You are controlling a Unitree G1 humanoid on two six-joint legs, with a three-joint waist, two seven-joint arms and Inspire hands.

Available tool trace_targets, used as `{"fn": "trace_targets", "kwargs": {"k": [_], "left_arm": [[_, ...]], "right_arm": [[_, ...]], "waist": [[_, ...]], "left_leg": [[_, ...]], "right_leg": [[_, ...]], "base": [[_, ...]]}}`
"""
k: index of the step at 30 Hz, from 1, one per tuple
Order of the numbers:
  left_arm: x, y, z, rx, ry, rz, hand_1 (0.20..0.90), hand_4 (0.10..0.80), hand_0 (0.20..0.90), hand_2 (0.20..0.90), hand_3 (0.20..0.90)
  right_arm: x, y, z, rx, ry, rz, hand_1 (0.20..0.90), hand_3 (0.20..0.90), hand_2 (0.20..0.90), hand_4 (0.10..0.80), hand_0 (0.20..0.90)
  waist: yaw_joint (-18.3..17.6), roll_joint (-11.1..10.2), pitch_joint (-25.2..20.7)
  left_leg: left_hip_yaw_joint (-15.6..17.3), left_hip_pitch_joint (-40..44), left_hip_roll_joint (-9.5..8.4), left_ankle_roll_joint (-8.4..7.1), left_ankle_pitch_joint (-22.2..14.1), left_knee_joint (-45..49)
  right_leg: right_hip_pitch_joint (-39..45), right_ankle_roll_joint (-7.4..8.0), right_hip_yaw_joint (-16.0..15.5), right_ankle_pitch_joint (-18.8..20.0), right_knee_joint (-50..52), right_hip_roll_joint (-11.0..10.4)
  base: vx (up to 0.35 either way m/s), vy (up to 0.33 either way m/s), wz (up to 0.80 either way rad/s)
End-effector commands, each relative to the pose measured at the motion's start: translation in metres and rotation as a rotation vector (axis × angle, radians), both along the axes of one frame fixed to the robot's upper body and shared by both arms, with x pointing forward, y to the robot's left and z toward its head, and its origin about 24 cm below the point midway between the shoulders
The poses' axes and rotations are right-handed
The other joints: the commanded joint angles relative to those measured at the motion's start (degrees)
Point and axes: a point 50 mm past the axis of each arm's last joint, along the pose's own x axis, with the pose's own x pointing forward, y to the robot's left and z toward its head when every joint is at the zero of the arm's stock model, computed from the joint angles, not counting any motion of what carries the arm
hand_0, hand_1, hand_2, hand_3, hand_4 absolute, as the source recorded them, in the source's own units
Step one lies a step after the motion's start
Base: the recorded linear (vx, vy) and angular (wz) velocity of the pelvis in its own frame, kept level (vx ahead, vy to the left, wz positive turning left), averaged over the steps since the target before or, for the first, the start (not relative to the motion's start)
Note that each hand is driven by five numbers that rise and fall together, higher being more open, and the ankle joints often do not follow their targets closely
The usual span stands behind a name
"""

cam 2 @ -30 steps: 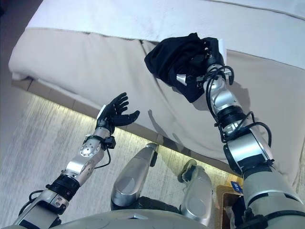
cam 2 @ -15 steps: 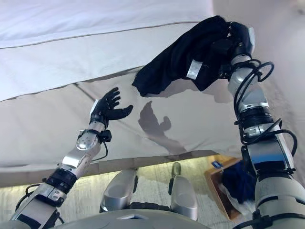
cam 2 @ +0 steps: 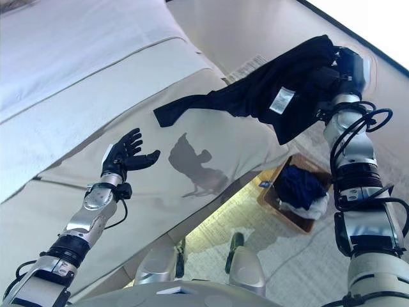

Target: Pick up the clothes from the bed and place them into the basket

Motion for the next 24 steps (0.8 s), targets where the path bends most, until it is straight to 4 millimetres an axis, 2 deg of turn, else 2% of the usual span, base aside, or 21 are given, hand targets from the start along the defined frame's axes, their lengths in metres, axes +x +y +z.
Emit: {"fn": "trace_targets", "kwargs": {"k": [1, 4, 9, 13, 18, 24], "left_arm": [[-0.003, -0.008, 0.009, -0.004, -0.093, -0.028, 0.9, 0.8, 0.9, 0.9, 0.9], [-0.008, -0.009, 0.003, -0.008, -0.073, -0.036, 0.9, 0.8, 0.9, 0.9, 0.9], [-0.011, -0.009, 0.0, 0.001, -0.059, -0.044, 0.9, 0.8, 0.9, 0.9, 0.9], [-0.01, -0.01, -0.001, 0.001, -0.052, -0.048, 0.9, 0.8, 0.9, 0.9, 0.9], [-0.012, -0.012, -0.005, 0.006, -0.026, -0.071, 0.9, 0.8, 0.9, 0.9, 0.9], [-0.016, -0.015, -0.011, 0.002, 0.005, -0.106, 0.9, 0.8, 0.9, 0.9, 0.9]], "right_arm": [[-0.02, -0.033, 0.065, -0.103, -0.239, -0.111, 0.3, 0.2, 0.3, 0.1, 0.3], [-0.033, -0.052, 0.059, -0.087, -0.231, -0.18, 0.3, 0.2, 0.3, 0.1, 0.3], [-0.046, -0.067, 0.052, -0.06, -0.238, -0.271, 0.3, 0.2, 0.3, 0.1, 0.3], [-0.053, -0.077, 0.053, -0.021, -0.262, -0.327, 0.3, 0.2, 0.3, 0.1, 0.3], [-0.059, -0.084, 0.049, 0.019, -0.272, -0.377, 0.3, 0.2, 0.3, 0.1, 0.3], [-0.058, -0.084, 0.051, -0.017, -0.248, -0.345, 0.3, 0.2, 0.3, 0.1, 0.3]], "waist": [[-0.6, -0.3, -11.3], [-1.5, -0.3, -11.8], [-2.5, 0.2, -12.1], [-3.4, 1.0, -12.4], [-4.5, 1.8, -12.3], [-5.3, 2.4, -12.3]], "left_leg": [[-5.0, 0.5, -1.74, 0.29, -8.3, 4.2], [-4.8, 1.5, -1.07, -0.39, -7.4, 2.0], [-4.0, 2.5, -0.11, -1.22, -5.4, -1.7], [-3.3, 3.0, 0.6, -1.97, -3.8, -4.4], [-2.5, 2.9, 1.65, -2.68, -3.4, -3.9], [-2.1, 2.8, 2.42, -3.68, -3.1, -3.3]], "right_leg": [[2.3, 0.72, 1.3, 0.0, -2.8, 0.8], [2.8, 0.29, 1.8, -0.5, -3.5, 1.7], [3.3, 0.12, 1.3, 0.0, -5.5, 2.6], [3.3, 0.04, 1.0, 0.4, -6.7, 3.3], [3.0, -0.62, 1.2, -0.3, -6.2, 4.0], [3.2, -1.24, 1.2, -0.5, -6.4, 4.5]], "base": [[0.012, -0.067, -0.19], [-0.008, -0.101, -0.11], [-0.042, -0.103, -0.05], [-0.038, -0.116, -0.03], [0.0, -0.118, 0.0], [0.028, -0.102, -0.03]]}}
